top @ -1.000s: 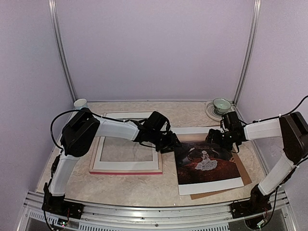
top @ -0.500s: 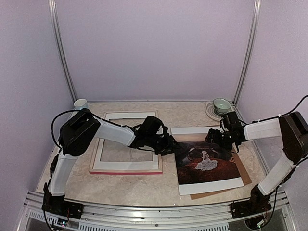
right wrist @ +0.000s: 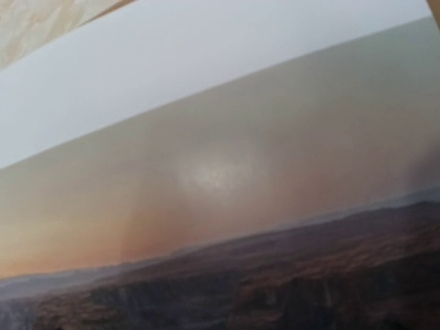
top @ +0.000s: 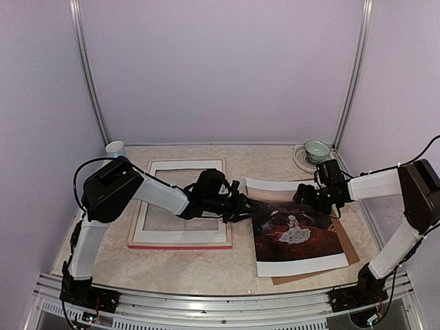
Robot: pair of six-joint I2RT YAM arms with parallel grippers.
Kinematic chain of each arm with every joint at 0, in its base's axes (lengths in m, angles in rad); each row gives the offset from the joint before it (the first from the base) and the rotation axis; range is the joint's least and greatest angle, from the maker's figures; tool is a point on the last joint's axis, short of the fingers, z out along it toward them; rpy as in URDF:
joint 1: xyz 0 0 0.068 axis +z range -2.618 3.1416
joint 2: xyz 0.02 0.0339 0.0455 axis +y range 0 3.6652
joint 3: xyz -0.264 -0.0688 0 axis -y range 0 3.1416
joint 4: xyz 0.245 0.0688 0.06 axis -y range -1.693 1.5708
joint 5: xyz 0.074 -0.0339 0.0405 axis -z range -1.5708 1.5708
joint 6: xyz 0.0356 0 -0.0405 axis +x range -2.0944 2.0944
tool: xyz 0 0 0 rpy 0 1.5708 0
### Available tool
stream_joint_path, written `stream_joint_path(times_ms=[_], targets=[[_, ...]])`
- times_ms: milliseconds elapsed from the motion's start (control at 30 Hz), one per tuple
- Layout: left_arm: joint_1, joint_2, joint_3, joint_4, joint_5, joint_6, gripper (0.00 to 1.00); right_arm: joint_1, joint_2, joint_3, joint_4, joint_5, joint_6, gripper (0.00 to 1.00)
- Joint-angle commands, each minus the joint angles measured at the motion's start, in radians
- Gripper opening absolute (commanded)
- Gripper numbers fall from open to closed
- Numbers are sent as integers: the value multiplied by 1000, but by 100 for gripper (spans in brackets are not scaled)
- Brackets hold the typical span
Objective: Put the photo into the frame
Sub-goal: Press the photo against the backboard.
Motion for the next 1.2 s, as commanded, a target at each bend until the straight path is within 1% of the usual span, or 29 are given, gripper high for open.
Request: stream_joint_path(times_ms=[0, 67, 200, 300, 600, 700, 833, 933, 1000, 1167], targets=[[2, -33, -8, 163, 55, -47, 33, 12, 33, -6, -46, -13, 2, 99], [-1, -27, -6, 178, 61, -52, 33, 11, 34, -3, -49, -12, 1, 99], [-1, -14, -4, 181, 67, -59, 28, 11, 34, 4, -55, -12, 0, 99], [-1, -12, 0, 153, 61, -51, 25, 11, 32, 10, -62, -10, -2, 99], [1, -26, 67, -125, -29, 70, 23, 13, 24, 12, -64, -9, -2, 99], [0, -17, 71, -105, -18, 66, 23, 13, 24, 8, -59, -9, -2, 99], [-2, -3, 51, -8, 20, 21, 24, 14, 26, 4, -56, -12, 1, 99], [-4, 15, 60, 33, 40, 2, 26, 15, 24, 1, -54, -12, 0, 99], [-5, 25, 77, 31, 45, 6, 27, 14, 24, -1, -52, -12, 0, 99], [-12, 33, 110, -28, 29, 39, 28, 15, 20, -4, -52, -12, 1, 99]])
